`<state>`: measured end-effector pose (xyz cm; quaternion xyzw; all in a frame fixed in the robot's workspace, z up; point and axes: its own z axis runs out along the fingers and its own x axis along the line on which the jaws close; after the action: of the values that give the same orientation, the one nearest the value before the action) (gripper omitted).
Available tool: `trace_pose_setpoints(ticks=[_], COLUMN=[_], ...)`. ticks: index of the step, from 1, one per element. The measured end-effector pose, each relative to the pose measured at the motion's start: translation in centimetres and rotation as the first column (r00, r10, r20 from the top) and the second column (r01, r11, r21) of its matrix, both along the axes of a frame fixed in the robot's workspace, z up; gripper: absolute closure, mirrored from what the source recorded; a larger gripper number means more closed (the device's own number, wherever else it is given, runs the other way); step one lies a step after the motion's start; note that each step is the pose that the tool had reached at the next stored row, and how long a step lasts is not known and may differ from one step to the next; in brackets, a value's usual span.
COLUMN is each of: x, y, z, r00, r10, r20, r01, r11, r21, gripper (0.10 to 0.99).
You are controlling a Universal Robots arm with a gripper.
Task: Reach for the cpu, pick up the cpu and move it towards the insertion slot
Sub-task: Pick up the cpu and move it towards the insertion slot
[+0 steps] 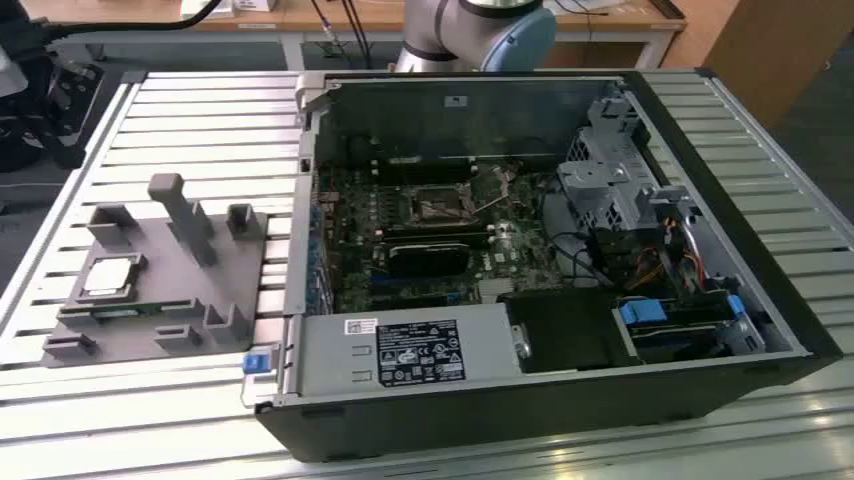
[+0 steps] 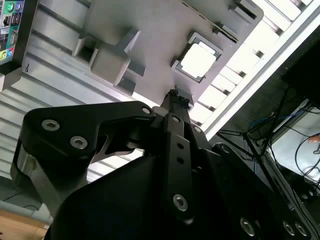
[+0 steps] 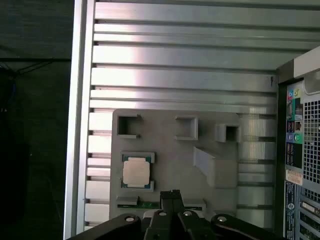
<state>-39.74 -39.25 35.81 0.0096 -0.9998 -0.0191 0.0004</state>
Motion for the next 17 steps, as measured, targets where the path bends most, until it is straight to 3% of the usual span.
trace_pose_setpoints(ticks=[11,17], x=[-0.39,-1.39], y=[0.0,-0.1], z=[-0.07,-0.48], r00=[1.0,1.0], r10=[0.0,0.0], r20=[0.0,0.0], r01=[0.0,0.0], r11=[1.0,1.0], r21=[0.0,0.0], gripper=[0.98,0.98])
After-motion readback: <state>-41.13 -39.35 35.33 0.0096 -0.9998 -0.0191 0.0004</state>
